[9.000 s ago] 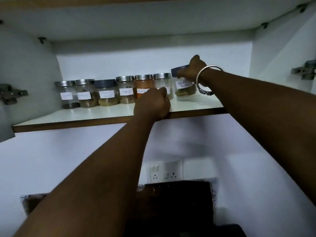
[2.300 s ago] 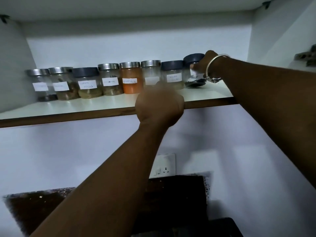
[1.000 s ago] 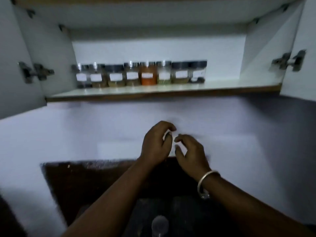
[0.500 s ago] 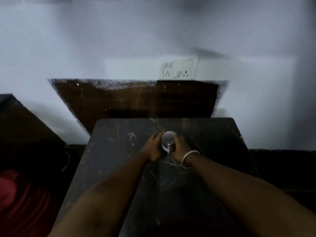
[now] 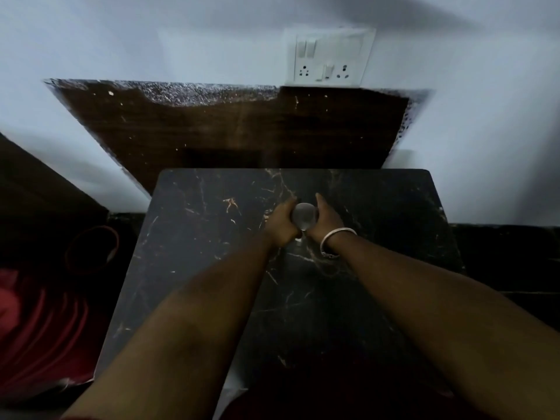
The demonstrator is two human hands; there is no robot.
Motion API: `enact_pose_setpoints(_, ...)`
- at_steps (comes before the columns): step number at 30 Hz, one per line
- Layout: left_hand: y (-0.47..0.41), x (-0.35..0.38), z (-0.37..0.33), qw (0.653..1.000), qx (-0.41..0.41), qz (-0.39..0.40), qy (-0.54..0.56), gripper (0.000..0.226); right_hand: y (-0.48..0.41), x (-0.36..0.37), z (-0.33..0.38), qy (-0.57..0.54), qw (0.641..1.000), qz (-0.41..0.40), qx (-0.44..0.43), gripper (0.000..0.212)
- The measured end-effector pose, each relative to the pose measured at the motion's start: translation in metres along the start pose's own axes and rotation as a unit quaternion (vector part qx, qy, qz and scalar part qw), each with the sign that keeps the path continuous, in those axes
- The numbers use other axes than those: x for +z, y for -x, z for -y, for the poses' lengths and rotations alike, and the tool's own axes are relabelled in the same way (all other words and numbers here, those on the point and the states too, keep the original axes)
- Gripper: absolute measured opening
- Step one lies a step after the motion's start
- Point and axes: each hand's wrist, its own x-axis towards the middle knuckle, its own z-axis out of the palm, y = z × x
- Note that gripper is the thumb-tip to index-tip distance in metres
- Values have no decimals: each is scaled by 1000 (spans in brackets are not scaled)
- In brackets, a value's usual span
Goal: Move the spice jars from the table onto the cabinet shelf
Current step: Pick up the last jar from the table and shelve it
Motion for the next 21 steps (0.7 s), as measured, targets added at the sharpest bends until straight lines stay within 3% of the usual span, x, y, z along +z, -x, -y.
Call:
enact_pose_setpoints(5, 7, 0, 14, 998, -5, 42, 38, 76, 13, -1, -21, 33, 998, 20, -50, 97)
enact_pose_setpoints(13, 51, 20, 28, 979, -6, 89, 181, 64, 52, 15, -42, -114, 990, 69, -50, 90)
enact_pose_setpoints(15, 61, 17, 21, 969, -33, 67, 236, 51, 59, 7, -39, -174, 981, 78, -43, 82)
enact_pose_setpoints(18, 74, 5, -6, 938, -60, 17, 342, 17, 76, -18, -23, -270, 960, 63, -49, 52)
enact_pose_setpoints(21, 93, -6, -54, 918, -33, 28, 394, 44, 101, -41, 1, -362, 926, 79, -73, 34)
